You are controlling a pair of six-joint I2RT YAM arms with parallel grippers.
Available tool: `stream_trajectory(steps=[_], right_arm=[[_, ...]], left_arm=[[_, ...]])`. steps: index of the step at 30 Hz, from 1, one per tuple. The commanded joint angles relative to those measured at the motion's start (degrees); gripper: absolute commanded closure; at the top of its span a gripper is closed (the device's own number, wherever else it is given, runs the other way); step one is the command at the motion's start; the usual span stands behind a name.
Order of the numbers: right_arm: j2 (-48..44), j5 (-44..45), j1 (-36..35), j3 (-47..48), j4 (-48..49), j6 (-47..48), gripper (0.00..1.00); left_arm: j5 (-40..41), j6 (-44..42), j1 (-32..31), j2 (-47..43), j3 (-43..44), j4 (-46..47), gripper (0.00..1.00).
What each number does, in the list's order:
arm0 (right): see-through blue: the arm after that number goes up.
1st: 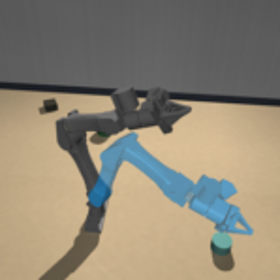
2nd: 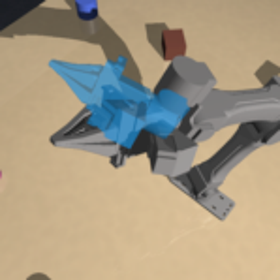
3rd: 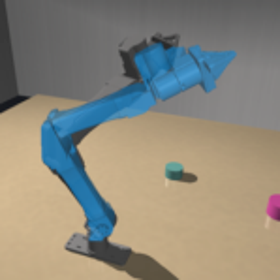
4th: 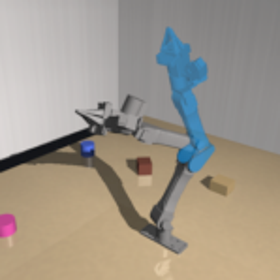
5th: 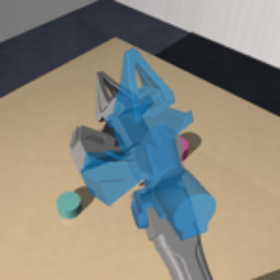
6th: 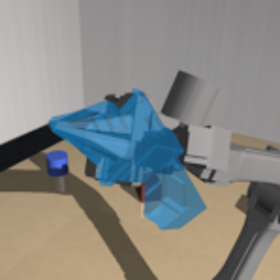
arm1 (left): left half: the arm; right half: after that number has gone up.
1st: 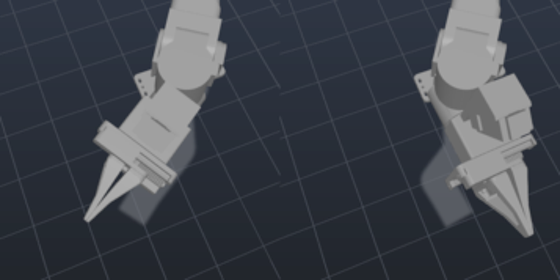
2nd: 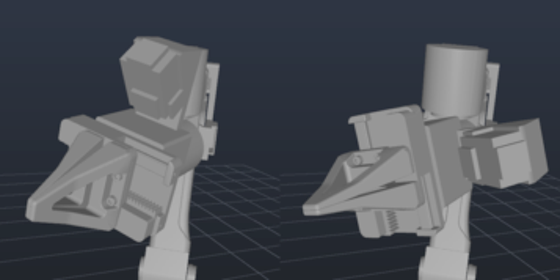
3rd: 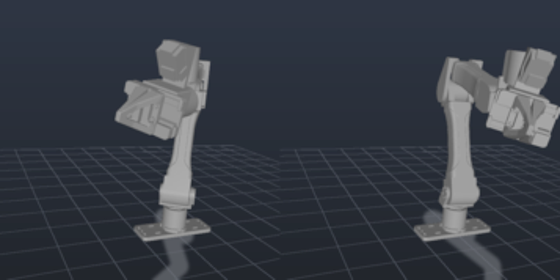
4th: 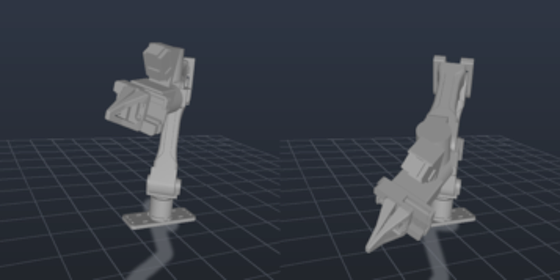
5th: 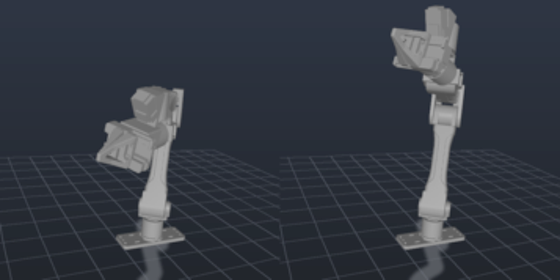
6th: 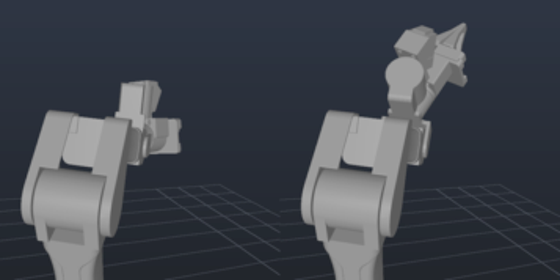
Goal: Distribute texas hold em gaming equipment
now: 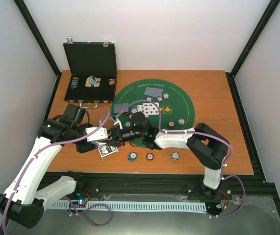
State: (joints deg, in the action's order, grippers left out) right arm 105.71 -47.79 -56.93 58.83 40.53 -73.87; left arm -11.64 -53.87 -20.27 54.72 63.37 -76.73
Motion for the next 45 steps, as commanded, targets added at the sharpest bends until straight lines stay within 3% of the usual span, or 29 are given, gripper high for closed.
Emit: stream_trajectory(steps=[1, 13, 22, 33, 39, 45], right_arm=[[0.75, 2.56, 2.46, -2.71, -4.47, -0.51, 0.56], [-4.75, 4.22, 2.96, -6.1, -8.78, 2.69, 0.68], [-8.45, 4.68, 2.96, -5.72, -10.38, 1.99, 0.96], [-12.92, 5.03, 6.35, -8.19, -14.13, 2.1, 0.97], [-17.53, 2.51, 14.43, -10.09, -22.4, 7.57, 0.97], [-18.22, -0.46, 32.97, -7.61, -43.06, 24.96, 0.97]], left_arm=[[-2.51, -0.38, -0.03, -1.25, 1.16, -0.07, 0.84], [-2.77, -0.28, -0.03, -0.84, 1.31, 0.14, 0.84], [-2.24, -0.25, -0.03, -1.03, 0.1, 0.74, 0.84], [-1.96, -0.34, -0.03, -0.99, 0.3, 0.71, 0.84], [-1.92, -0.3, -0.03, -0.95, 0.68, 0.52, 0.84], [-2.04, -0.19, -0.03, -0.64, 0.79, 0.41, 0.84]])
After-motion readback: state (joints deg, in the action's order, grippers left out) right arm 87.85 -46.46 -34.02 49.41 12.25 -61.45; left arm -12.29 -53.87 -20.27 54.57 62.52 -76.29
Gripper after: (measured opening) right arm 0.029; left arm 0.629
